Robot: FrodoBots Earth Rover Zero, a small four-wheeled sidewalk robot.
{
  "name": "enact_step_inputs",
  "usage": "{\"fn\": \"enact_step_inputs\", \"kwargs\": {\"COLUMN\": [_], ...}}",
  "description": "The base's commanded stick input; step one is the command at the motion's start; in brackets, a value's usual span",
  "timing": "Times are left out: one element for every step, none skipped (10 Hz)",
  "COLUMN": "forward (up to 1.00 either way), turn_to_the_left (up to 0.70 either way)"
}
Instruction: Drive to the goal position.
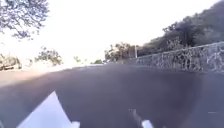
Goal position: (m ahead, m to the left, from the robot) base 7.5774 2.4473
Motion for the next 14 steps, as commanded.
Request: {"fn": "enact_step_inputs", "kwargs": {"forward": [0.7, 0.7, 0.7, 0.7, 0.7, 0.7, 0.7, 0.7, 0.7, 0.7, 0.7, 0.7, 0.7, 0.7], "turn_to_the_left": [0.0, 0.0, 0.0, 0.0, 0.0, 0.0, 0.0, 0.0, 0.0, 0.0, 0.0, 0.0, 0.0, 0.0]}}
